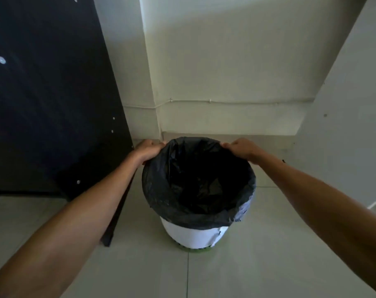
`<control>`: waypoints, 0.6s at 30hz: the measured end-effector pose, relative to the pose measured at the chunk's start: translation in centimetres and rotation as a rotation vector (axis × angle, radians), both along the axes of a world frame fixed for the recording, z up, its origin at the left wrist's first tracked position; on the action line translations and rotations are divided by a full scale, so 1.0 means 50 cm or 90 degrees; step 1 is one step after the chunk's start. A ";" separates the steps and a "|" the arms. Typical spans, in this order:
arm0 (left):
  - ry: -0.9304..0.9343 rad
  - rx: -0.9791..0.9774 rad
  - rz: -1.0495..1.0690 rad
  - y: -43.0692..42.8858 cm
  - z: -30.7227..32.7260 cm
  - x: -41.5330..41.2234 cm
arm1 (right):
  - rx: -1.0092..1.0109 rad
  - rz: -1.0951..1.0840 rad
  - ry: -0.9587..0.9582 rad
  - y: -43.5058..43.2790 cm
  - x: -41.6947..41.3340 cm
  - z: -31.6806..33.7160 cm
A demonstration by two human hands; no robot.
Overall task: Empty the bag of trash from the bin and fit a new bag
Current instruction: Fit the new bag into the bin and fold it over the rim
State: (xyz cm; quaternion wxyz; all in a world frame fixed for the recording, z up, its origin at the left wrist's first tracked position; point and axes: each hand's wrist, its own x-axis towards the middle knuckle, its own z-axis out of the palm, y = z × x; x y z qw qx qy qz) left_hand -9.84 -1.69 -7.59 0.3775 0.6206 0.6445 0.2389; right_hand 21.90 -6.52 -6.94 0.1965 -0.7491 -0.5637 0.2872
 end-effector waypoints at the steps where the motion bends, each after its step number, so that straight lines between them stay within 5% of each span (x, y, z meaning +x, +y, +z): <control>1: -0.007 -0.001 0.002 -0.016 -0.003 0.002 | 0.004 -0.016 0.005 -0.007 -0.003 -0.003; 10: -0.079 0.078 0.121 -0.054 -0.017 0.017 | 0.098 -0.124 0.205 -0.027 -0.009 -0.021; 18: -0.017 0.049 0.111 -0.062 -0.010 -0.005 | -0.060 -0.178 0.223 -0.088 -0.013 0.005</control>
